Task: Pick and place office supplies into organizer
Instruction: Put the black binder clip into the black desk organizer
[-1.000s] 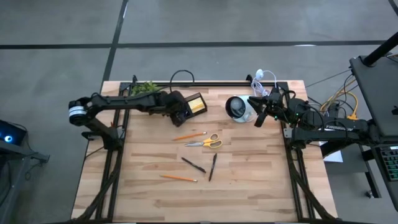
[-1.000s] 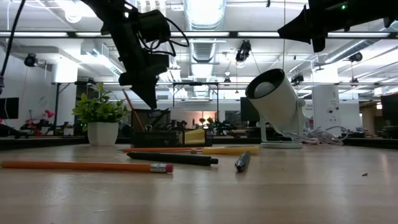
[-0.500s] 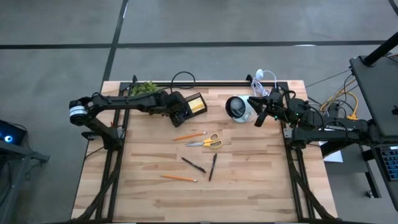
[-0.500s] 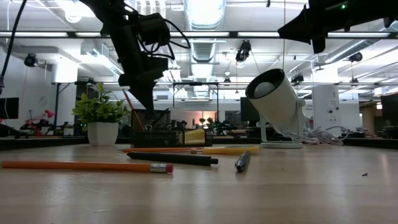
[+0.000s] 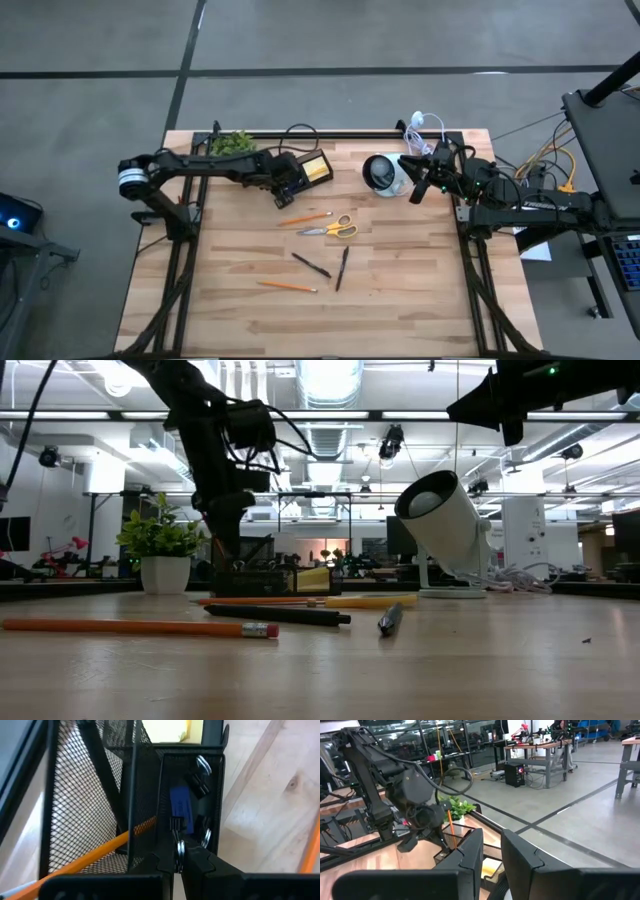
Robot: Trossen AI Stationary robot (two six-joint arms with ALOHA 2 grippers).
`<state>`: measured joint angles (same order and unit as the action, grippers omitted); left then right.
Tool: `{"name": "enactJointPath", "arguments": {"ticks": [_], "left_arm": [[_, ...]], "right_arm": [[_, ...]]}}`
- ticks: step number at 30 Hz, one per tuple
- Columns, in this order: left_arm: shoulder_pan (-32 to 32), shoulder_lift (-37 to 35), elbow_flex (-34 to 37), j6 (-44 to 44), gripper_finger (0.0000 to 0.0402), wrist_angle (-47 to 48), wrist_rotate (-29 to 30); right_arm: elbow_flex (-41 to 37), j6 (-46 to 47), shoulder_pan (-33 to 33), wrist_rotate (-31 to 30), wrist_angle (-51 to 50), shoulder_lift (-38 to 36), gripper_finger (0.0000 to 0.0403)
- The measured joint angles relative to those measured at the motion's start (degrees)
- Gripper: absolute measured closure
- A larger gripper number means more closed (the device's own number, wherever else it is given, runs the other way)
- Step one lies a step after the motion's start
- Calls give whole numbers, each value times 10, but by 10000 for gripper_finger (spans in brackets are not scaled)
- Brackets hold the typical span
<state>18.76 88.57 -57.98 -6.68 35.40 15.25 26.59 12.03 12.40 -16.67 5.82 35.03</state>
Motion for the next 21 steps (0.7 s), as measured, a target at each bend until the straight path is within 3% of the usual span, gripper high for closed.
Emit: {"name": "enactJointPath", "arguments": {"ticks": [21], "left_arm": [[0, 20, 2, 16, 402, 1, -1]], "right_arm": [[0, 0, 0, 0, 0, 0, 344]]}}
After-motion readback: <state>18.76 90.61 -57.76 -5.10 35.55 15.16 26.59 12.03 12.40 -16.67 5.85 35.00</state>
